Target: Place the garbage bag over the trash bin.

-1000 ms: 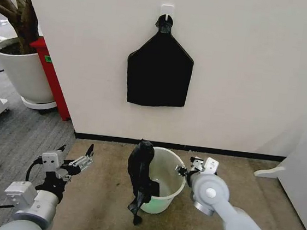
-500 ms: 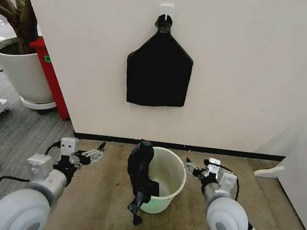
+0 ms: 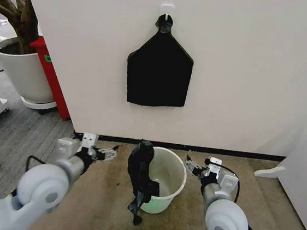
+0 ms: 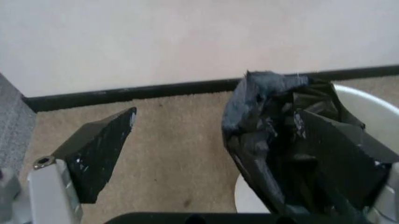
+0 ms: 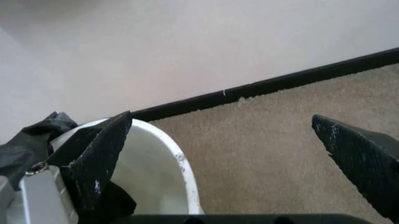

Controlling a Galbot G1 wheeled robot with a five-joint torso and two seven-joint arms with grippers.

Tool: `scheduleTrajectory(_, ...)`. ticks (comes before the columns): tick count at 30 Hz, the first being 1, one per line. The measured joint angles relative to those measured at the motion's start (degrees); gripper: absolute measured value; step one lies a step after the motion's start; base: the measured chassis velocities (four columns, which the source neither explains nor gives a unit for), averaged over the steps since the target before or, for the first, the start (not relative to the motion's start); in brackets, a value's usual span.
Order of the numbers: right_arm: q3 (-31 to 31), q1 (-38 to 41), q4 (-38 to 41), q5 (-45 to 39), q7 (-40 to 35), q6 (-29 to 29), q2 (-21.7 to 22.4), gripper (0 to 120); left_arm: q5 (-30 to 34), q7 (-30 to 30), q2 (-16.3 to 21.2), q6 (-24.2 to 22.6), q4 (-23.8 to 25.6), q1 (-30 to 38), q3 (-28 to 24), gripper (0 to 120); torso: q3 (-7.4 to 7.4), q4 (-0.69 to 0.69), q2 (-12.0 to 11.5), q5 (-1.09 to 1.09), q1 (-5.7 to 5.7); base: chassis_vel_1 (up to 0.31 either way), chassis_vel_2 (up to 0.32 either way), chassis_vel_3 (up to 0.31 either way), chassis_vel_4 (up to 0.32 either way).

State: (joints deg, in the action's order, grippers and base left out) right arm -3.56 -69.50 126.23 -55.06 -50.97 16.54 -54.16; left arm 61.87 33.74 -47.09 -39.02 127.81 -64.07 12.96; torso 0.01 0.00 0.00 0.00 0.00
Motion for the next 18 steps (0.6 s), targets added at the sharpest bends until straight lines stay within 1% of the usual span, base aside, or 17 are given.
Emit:
scheduleTrajectory(3, -0.1, -0.1, -0.4, -0.1, -0.4, 0.0, -0.2, 100, 2.9, 4.8, -1.0, -1.6, -2.2, 5.3, -6.1, 100, 0.00, -0.01, 0.0, 0.01, 0.00, 0.000, 0.000, 0.000, 0.000)
scheduleTrajectory(6, -0.1, -0.1, -0.9, -0.2, -0.7, 0.0, -0.4, 100, 4.1, 8.1, -1.9, -2.9, -4.1, 8.1, -10.1, 100, 0.00, -0.01, 0.0, 0.00, 0.00, 0.000, 0.000, 0.000, 0.000)
scheduleTrajectory(7, -0.1, -0.1, -0.9, -0.2, -0.7, 0.0, -0.4, 100, 4.1, 8.1, -1.9, -2.9, -4.1, 8.1, -10.1, 100, 0.00, -0.01, 0.0, 0.00, 0.00, 0.000, 0.000, 0.000, 0.000)
scheduleTrajectory(11, -0.1, 0.2, -1.9, -0.4, -0.9, 0.0, -0.9, 100, 4.9, 11.1, -2.9, -3.4, -7.2, 10.1, -13.9, 100, 0.00, 0.00, 0.0, 0.01, 0.00, 0.000, 0.000, 0.000, 0.000)
scheduleTrajectory(14, -0.1, 0.3, -2.3, -0.4, -0.9, 0.0, -1.2, 100, 4.9, 11.4, -3.6, -3.4, -8.5, 10.5, -14.9, 100, 0.00, 0.01, 0.0, 0.01, 0.00, 0.000, 0.000, 0.000, 0.000)
scheduleTrajectory(18, 0.1, 0.1, -2.6, -0.3, -1.0, -0.1, -1.8, 100, 4.6, 11.6, -5.6, -3.4, -10.8, 11.7, -16.8, 100, 0.00, 0.00, 0.0, 0.01, 0.00, 0.000, 0.000, 0.000, 0.000)
